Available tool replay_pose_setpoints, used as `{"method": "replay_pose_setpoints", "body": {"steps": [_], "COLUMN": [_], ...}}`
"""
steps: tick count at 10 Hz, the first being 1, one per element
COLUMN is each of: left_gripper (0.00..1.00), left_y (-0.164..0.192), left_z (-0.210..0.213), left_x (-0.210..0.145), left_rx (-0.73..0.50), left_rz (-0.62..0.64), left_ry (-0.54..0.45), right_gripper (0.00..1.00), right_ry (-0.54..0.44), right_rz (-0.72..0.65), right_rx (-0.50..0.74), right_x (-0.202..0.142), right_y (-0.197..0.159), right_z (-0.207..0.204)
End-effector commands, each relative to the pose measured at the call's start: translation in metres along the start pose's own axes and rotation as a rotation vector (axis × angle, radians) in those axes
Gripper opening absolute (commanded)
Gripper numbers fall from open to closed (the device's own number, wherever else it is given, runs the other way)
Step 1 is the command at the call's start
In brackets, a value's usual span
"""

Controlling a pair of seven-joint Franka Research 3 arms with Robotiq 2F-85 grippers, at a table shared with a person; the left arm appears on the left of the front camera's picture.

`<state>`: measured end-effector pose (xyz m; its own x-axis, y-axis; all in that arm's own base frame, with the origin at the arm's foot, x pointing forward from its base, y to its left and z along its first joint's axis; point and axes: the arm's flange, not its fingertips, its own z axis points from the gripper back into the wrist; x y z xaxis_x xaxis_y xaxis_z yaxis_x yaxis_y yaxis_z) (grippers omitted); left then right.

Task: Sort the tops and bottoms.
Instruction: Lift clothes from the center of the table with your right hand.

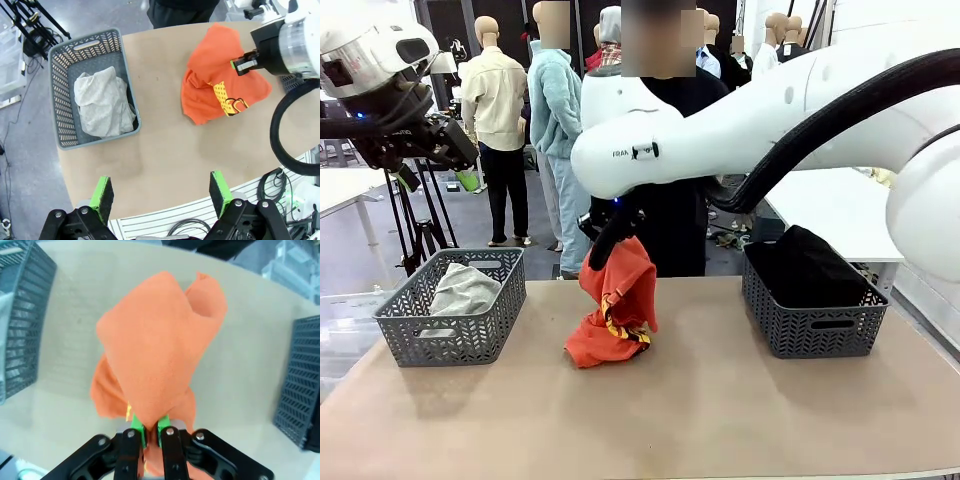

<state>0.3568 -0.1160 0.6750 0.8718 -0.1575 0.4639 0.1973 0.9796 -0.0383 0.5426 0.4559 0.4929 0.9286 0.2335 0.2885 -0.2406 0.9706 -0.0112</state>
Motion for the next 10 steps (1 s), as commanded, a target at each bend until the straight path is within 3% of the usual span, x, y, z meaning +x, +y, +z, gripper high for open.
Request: {"method": "replay_pose_setpoints", "body": {"steps": [1, 3, 4, 7, 10], "left_gripper": [1.00, 1.00, 1.00, 1.00, 1.00], "left_y": [0.003, 0.003, 0.003, 0.003, 0.003], "left_z": [0.001, 0.001, 0.001, 0.001, 0.001], "left_x": [0.000, 0.000, 0.000, 0.000, 0.000], "left_rx": [-0.012, -0.012, -0.012, -0.012, -0.012], "left_rz": [-0.014, -0.014, -0.014, -0.014, -0.014], "left_ry": [0.000, 0.000, 0.000, 0.000, 0.000], "right_gripper": [0.00, 0.00, 0.00, 0.00, 0.00], "right_ry": [0.016, 0.014, -0.018, -0.205, -0.330], "right_rz": [-0.020, -0.004, -0.038, -0.065, -0.048], "right_rx": [0.005, -0.005, 0.039, 0.005, 0.058], "right_x": [0.005, 0.001, 0.010, 0.038, 0.044], "right_y": [0.001, -0.002, -0.002, -0.012, -0.007], "right_z": [-0.006, -0.013, 0.011, 0.120, 0.181]}}
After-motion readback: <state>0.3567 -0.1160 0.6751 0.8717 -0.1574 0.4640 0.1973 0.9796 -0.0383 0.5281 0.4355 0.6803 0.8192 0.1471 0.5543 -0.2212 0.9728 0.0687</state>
